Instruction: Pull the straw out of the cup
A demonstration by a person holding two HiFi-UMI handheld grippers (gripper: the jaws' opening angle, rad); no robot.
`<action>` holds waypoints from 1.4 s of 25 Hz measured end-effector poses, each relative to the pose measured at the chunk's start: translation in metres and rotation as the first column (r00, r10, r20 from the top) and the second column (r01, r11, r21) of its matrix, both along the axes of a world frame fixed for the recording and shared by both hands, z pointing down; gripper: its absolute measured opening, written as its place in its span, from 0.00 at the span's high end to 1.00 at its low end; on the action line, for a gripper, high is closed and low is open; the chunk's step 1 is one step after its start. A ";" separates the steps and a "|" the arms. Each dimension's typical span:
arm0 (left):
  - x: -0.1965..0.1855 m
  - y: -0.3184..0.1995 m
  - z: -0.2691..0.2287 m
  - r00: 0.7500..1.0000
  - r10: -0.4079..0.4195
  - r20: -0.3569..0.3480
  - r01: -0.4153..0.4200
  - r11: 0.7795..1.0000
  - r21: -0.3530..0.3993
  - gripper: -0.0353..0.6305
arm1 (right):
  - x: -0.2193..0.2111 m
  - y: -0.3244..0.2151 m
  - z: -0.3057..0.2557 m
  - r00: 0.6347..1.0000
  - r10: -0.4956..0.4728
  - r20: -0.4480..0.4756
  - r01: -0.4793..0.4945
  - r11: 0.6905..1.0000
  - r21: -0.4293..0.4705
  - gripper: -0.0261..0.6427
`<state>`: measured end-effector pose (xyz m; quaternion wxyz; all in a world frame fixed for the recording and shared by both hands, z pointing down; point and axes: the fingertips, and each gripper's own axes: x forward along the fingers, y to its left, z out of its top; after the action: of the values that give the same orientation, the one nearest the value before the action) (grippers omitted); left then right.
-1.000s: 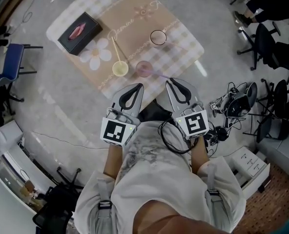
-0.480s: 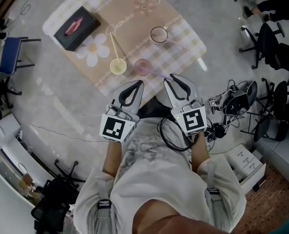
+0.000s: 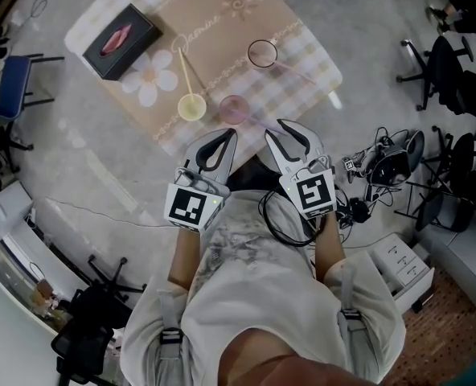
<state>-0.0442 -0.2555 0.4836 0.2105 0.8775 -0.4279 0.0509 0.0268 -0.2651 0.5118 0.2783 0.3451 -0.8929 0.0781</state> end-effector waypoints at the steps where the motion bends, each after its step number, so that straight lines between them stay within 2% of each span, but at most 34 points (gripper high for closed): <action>1: 0.000 -0.001 0.002 1.000 -0.002 -0.001 0.002 1.000 -0.005 0.94 | -0.001 0.000 0.003 1.000 -0.007 -0.003 0.007 1.000 -0.004 0.77; 10: 0.004 -0.007 0.019 1.000 -0.007 0.000 0.007 0.999 -0.041 0.94 | -0.004 0.000 0.023 0.997 -0.061 -0.037 0.059 0.997 -0.044 0.74; 24: 0.009 -0.010 0.038 1.000 -0.002 0.004 0.003 0.997 -0.080 0.94 | -0.008 0.000 0.047 0.994 -0.095 -0.057 0.090 0.992 -0.087 0.73; 35: 0.011 -0.011 0.043 1.000 -0.001 0.007 0.002 0.996 -0.093 0.94 | -0.007 0.000 0.054 0.993 -0.103 -0.064 0.097 0.990 -0.099 0.80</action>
<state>-0.0337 -0.2665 0.5269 0.2499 0.8662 -0.4265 0.0736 0.0199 -0.2649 0.5654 0.3288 0.2886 -0.8942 0.0947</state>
